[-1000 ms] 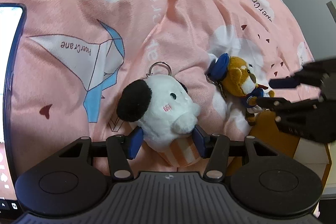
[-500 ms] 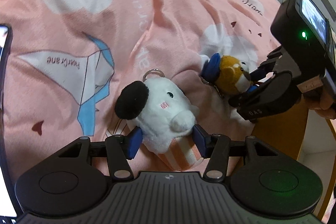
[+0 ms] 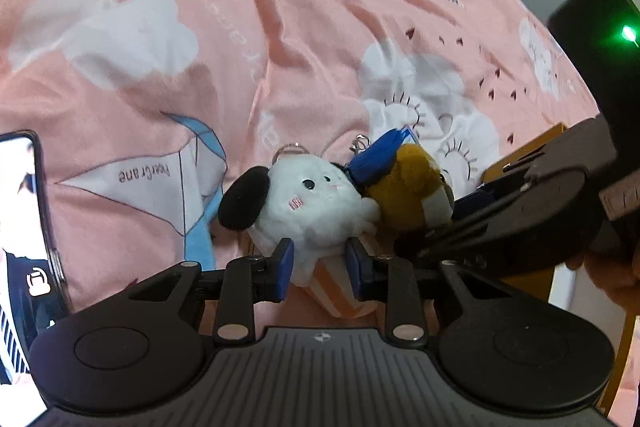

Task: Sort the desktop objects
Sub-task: 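Grasp the white plush with the left tool while the right tool grasps the red-panda plush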

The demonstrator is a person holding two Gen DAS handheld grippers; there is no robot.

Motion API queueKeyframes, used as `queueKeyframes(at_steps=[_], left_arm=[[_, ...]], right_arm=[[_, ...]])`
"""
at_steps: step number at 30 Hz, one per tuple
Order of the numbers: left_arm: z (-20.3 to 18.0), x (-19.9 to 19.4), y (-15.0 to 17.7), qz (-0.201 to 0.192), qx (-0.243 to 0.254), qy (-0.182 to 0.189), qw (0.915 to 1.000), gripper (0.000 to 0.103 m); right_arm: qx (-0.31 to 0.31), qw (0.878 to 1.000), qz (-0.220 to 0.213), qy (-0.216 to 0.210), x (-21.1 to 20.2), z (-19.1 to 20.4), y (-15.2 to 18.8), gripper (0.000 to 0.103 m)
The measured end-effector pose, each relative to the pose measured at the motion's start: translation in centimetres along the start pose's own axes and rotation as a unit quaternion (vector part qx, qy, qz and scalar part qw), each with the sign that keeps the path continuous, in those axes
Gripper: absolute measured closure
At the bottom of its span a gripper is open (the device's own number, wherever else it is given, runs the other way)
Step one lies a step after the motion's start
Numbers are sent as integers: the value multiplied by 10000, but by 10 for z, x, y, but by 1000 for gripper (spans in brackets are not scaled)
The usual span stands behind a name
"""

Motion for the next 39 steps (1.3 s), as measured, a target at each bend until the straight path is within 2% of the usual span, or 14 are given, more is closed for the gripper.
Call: queueKeyframes(at_steps=[2,4,6,7,8,11,13,19,23,29,32,34,37,39], left_arm=[[1,2,2,46,-76,84,9999,70],[3,2,2,21,-138,132,9998,70],[7,0,2,16,-283,226,9993,66],[9,-1,2,18,-371,253,9990,60],[11,-2,3,4,-453,277,9986,53],[11,-5,5,-35,-499,310,9983,50],[9,-2,5,12,-492,314,9983,49],[10,10,3,64,-903,299,9954,46],[8,18,-1,56,-1048,192,9943,43],[9,24,-1,84,-978,107,9951,36],[16,16,1,-21,-896,61,9960,37],[20,12,2,-3,-820,30,9966,37],[21,13,1,52,-831,46,9965,37],[21,13,1,58,-857,56,9963,36]], right_arm=[[9,9999,-133,-63,-2,-3,3,55],[212,9992,-214,-270,-10,-12,8,43],[448,9971,-314,-528,-22,-22,12,42],[535,9960,-384,-605,-30,-28,15,42],[577,9952,-481,-636,-36,-21,21,42],[428,9953,-718,-491,-49,2,26,48],[248,9967,-695,-339,-48,2,24,60],[-563,9975,-395,186,-20,7,19,66],[-824,9960,-285,176,-1,10,13,67],[-467,9976,-371,-358,10,-2,12,66],[-394,9948,-471,-809,11,-4,16,64],[-232,9926,-549,-1057,13,-7,18,52],[-169,9923,-635,-1047,18,-6,20,54],[-124,9913,-675,-1123,17,-6,23,63]])
Point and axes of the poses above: each gripper's, at about its wrist camera, not at the fingertips, and x roughly the way its jaws point, z to its left, y to its underside, the point moved 4 cm from there along x, roughly the way its jaws point, and after that the axes turned 4 degrees about z, right-handed, at the moved point
